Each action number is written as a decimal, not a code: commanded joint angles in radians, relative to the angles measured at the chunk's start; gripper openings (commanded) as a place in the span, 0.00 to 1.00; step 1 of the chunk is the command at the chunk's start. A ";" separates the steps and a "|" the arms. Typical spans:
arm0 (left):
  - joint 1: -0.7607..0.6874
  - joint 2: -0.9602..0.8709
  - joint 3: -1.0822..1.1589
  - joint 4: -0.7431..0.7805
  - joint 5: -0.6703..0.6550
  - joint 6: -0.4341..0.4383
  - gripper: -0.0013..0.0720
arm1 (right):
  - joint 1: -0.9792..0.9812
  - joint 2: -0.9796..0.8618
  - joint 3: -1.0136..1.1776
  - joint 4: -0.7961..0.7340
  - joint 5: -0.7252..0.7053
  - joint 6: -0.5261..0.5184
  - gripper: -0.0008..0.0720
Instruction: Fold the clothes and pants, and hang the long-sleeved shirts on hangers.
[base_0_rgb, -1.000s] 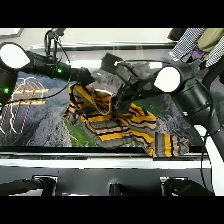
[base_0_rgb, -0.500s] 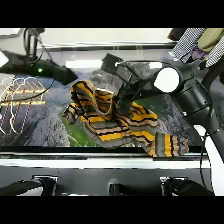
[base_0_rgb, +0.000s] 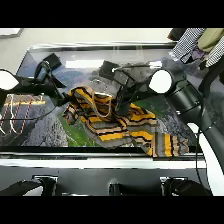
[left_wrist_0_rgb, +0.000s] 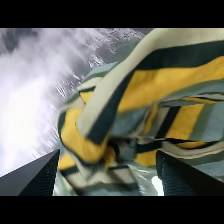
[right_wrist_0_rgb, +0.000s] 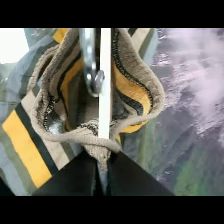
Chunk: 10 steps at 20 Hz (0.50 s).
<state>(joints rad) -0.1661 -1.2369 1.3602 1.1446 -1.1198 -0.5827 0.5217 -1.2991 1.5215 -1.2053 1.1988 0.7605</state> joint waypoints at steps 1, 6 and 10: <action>-0.016 -0.028 -0.019 -0.003 0.106 0.115 0.99 | 0.000 -0.011 -0.001 0.026 0.021 -0.010 0.04; -0.040 -0.083 -0.019 -0.072 0.118 0.115 0.99 | 0.000 -0.018 -0.001 0.026 0.033 -0.010 0.04; -0.076 -0.107 -0.019 -0.071 0.116 0.115 0.97 | 0.000 -0.019 -0.001 0.025 0.031 -0.010 0.04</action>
<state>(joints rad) -0.2218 -1.3254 1.3415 1.0855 -1.0103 -0.4736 0.5217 -1.3174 1.5204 -1.1809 1.2301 0.7498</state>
